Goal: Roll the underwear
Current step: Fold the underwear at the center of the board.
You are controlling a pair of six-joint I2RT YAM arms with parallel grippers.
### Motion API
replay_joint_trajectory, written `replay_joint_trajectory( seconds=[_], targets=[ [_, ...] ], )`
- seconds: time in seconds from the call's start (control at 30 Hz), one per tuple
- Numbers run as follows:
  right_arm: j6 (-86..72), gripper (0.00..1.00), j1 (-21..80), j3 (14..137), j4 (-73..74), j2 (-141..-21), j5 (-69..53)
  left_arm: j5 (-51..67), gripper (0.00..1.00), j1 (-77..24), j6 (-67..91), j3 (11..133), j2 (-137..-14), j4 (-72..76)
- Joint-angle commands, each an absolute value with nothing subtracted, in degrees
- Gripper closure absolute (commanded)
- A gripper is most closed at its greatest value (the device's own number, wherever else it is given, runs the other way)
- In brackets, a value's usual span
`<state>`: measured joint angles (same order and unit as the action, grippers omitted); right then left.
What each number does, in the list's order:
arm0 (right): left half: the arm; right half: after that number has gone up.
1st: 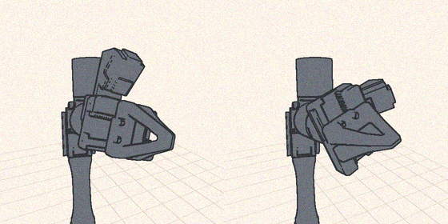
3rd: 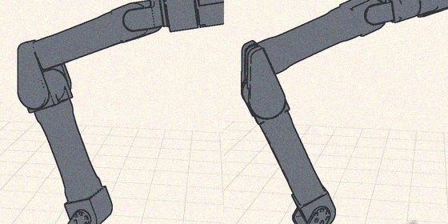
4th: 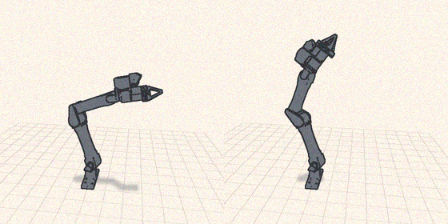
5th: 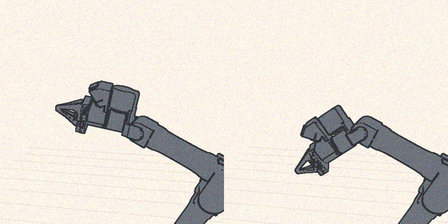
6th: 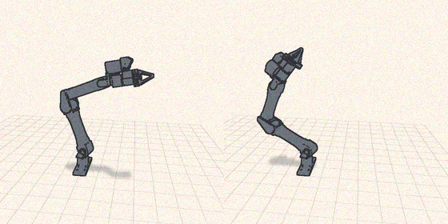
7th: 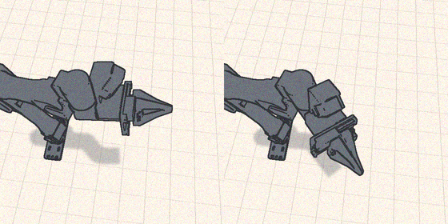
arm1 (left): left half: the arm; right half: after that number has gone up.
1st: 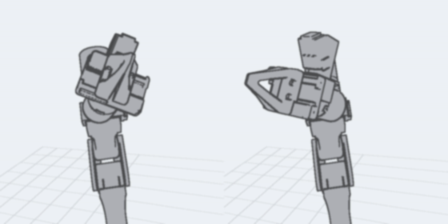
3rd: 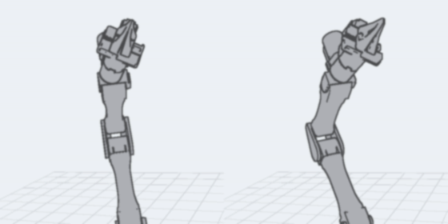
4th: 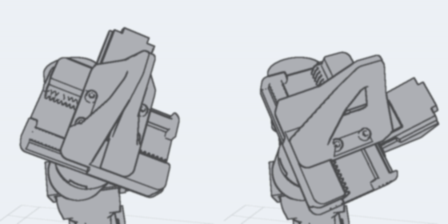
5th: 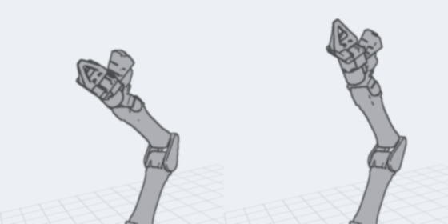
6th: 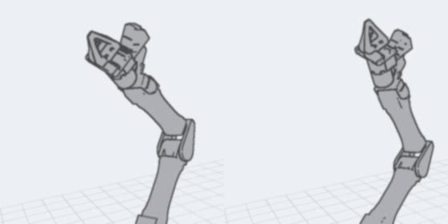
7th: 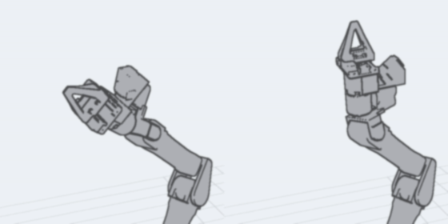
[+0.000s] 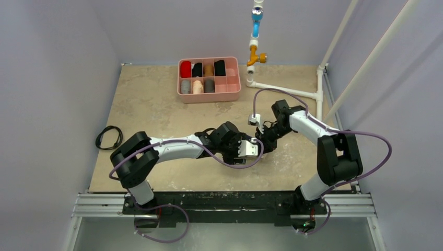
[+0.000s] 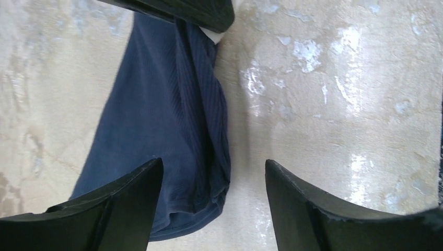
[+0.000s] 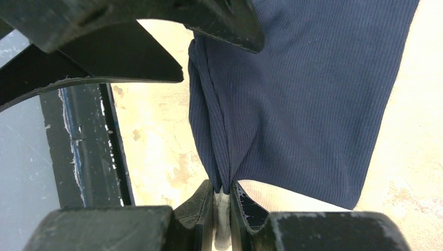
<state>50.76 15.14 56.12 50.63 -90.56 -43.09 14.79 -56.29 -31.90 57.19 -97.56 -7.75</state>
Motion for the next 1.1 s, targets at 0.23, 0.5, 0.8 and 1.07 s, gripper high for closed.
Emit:
replay_joint_trajectory(
  seconds=[0.23, 0.5, 0.8, 1.07],
  targets=[
    [53.8, 1.0, 14.1, 60.7, 56.2, -92.6, -48.7, 12.3, 0.12, -57.3, -32.5, 55.9, -97.3, 6.2],
    [53.4, 1.0, 13.9, 61.1, 56.3, -93.1, -49.0, 10.8, 0.11, -59.0, -32.3, 56.6, -101.1, 8.9],
    [53.3, 1.0, 13.8, 61.0, 56.4, -93.0, -48.6, 7.0, 0.25, -59.2, -34.3, 57.1, -104.6, 12.5],
    [53.0, 1.0, 13.8, 60.5, 55.9, -92.6, -48.0, 8.7, 0.52, -59.2, -34.8, 59.2, -105.7, 8.6]
  ],
)
